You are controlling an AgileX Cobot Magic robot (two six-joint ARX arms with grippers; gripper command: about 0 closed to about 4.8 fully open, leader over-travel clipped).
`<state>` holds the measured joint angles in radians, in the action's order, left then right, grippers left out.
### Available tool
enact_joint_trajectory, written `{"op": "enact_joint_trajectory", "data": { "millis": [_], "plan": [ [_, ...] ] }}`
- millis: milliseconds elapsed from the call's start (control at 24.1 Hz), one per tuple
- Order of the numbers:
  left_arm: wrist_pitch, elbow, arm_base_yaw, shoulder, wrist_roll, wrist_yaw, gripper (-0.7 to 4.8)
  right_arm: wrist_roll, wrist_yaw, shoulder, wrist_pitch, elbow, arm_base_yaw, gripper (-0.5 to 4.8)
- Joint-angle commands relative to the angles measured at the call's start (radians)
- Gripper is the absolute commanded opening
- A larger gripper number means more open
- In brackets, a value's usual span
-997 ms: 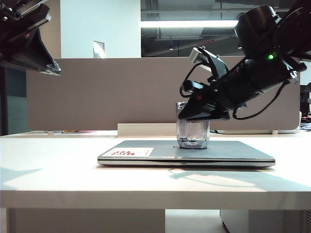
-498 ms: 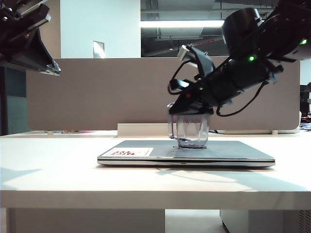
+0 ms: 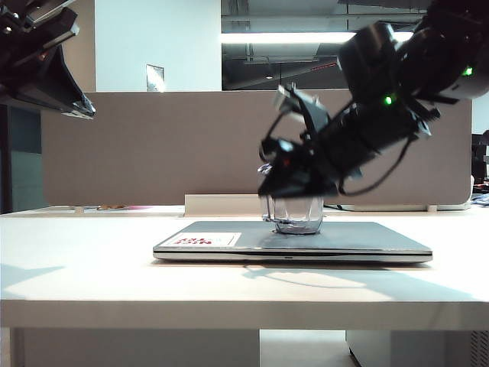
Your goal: Pick up the water cup and place it on the left side of the laptop.
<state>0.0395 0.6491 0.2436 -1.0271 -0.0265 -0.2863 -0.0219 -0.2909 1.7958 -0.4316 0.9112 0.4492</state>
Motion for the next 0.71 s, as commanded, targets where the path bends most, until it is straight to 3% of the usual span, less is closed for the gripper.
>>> {"op": "enact_joint_trajectory", "data": {
  "millis": [42, 623, 706],
  "plan": [
    [-0.01, 0.004, 0.001, 0.002, -0.003, -0.001, -0.06, -0.003, 0.001, -0.003, 0.011, -0.002, 0.0, 1.4],
    [0.007, 0.004, 0.001, 0.002, -0.003, -0.002, -0.06, 0.034, 0.003, -0.089, 0.087, 0.0, 0.0, 1.4],
    [0.007, 0.004, 0.001, 0.002, -0.003, -0.002, -0.06, 0.034, 0.002, -0.132, 0.172, 0.0, 0.0, 1.39]
  ]
}}
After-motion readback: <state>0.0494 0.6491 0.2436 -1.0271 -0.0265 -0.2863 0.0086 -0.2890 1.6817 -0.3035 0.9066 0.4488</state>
